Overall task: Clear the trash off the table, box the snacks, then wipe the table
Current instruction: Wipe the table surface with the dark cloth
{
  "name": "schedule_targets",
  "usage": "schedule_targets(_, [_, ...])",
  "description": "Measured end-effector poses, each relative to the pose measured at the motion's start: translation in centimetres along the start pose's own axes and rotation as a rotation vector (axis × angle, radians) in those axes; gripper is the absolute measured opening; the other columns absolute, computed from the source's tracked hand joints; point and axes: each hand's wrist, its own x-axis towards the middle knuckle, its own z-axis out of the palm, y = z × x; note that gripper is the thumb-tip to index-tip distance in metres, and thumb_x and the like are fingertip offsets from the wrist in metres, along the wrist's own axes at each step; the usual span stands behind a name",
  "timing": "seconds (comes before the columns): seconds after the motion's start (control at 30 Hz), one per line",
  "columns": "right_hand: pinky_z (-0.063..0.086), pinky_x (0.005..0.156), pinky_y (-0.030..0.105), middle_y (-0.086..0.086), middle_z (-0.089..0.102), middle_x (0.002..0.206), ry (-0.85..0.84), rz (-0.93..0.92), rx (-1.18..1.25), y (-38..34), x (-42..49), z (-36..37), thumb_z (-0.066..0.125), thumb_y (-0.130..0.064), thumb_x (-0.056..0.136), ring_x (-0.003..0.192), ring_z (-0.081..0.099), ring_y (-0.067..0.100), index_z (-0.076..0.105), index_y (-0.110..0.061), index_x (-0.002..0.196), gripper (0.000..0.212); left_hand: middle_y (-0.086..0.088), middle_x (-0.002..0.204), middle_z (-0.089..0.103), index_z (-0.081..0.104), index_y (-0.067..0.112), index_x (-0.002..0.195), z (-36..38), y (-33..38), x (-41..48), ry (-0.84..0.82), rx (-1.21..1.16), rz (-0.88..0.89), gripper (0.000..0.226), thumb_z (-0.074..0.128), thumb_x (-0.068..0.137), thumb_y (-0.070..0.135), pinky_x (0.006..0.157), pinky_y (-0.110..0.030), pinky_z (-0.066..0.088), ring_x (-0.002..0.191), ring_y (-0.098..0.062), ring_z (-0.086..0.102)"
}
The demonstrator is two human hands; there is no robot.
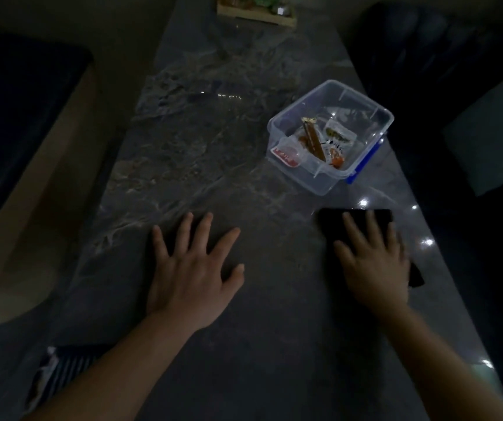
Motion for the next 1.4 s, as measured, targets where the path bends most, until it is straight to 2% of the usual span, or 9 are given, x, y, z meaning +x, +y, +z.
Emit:
schedule_targets(0.13, [-0.019,0.119,0.044,-0.012,-0.007,0.168,-0.011,-0.474,-0.072,-1.6,-4.1,0.6,0.01,-0.076,0.094,0.153,-0.018,0.024,-0.004,-0.064,0.149,0.058,-0.006,0.162,0.027,0.027,0.046,0.148,-0.4,0.2,-0.1,-0.009,0.029,-0.004,0.067,0.027,0.086,0.069,0.113,-0.071,0.012,0.15,-0.032,0.018])
schedule_targets(0.3, [-0.018,0.116,0.051,-0.008,-0.015,0.166,-0.013,-0.23,-0.003,-6.6,0.4,-0.3,0.012,-0.071,0.092,0.15,-0.021,0.031,-0.005,-0.055,0.152,0.064,-0.007,0.159,0.034,0.035,0.044,0.145,-0.6,0.4,-0.1,-0.006,0.039,-0.003,0.065,0.032,0.084,0.067,0.112,-0.071,0.016,0.147,-0.033,0.025])
schedule_targets(0.43, [-0.016,0.118,0.056,-0.006,-0.003,0.169,-0.007,-0.436,0.057,-11.8,0.9,0.3,0.018,-0.066,0.096,0.152,-0.016,0.032,0.008,-0.053,0.153,0.059,-0.006,0.159,0.034,0.037,0.045,0.144,-0.4,0.3,-0.2,0.006,0.055,-0.004,0.063,0.03,0.085,0.067,0.111,-0.07,0.019,0.147,-0.032,0.026])
schedule_targets(0.57, [-0.009,0.121,0.053,-0.008,-0.001,0.169,0.014,-0.54,0.052,-6.9,-0.6,0.5,0.015,-0.069,0.097,0.153,-0.014,0.025,0.007,-0.054,0.153,0.059,-0.006,0.159,0.033,0.036,0.043,0.145,-0.2,0.1,-0.2,0.014,0.049,0.002,0.063,0.029,0.087,0.067,0.112,-0.07,0.02,0.147,-0.032,0.025])
schedule_targets(0.63, [-0.001,0.122,0.055,-0.009,0.0,0.168,0.054,-0.43,0.022,-1.6,-1.2,0.5,0.012,-0.072,0.094,0.154,-0.009,0.025,0.006,-0.054,0.154,0.062,-0.005,0.16,0.031,0.031,0.045,0.147,-0.3,0.2,-0.2,0.02,0.045,-0.007,0.064,0.027,0.087,0.068,0.113,-0.07,0.018,0.148,-0.031,0.023])
schedule_targets(0.77, [0.004,0.123,0.057,-0.005,0.001,0.17,-0.006,0.08,-0.002,6.7,6.6,-2.0,0.019,-0.071,0.094,0.154,-0.002,0.03,0.005,-0.052,0.154,0.065,-0.004,0.161,0.028,0.027,0.048,0.148,0.1,-0.1,-0.2,0.033,0.044,0.002,0.064,0.024,0.088,0.07,0.114,-0.069,0.017,0.149,-0.03,0.019])
schedule_targets(0.93, [0.005,0.122,0.058,-0.004,0.0,0.17,0.003,0.161,0.05,6.3,10.8,-2.8,0.024,-0.066,0.096,0.154,-0.002,0.035,0.007,-0.052,0.155,0.063,-0.005,0.159,0.03,0.029,0.047,0.147,0.6,-0.1,0.0,0.055,0.057,0.003,0.063,0.029,0.088,0.069,0.113,-0.07,0.018,0.147,-0.031,0.023])
schedule_targets(1.2, [0.009,0.123,0.055,-0.005,0.012,0.169,0.006,-0.521,-0.056,2.7,-7.7,0.8,0.022,-0.07,0.095,0.155,0.004,0.032,0.015,-0.055,0.153,0.06,-0.007,0.159,0.032,0.031,0.045,0.147,0.1,0.1,0.0,0.037,0.055,0.008,0.064,0.03,0.087,0.068,0.112,-0.071,0.018,0.147,-0.033,0.024])
schedule_targets(1.4, [0.002,0.123,0.054,-0.003,-0.001,0.17,-0.006,0.2,0.039,7.5,-1.4,-2.0,0.019,-0.066,0.093,0.154,-0.006,0.031,0.009,-0.05,0.156,0.066,-0.007,0.159,0.031,0.03,0.045,0.147,0.3,0.2,0.0,0.048,0.024,0.004,0.064,0.026,0.088,0.068,0.113,-0.071,0.015,0.148,-0.033,0.02])
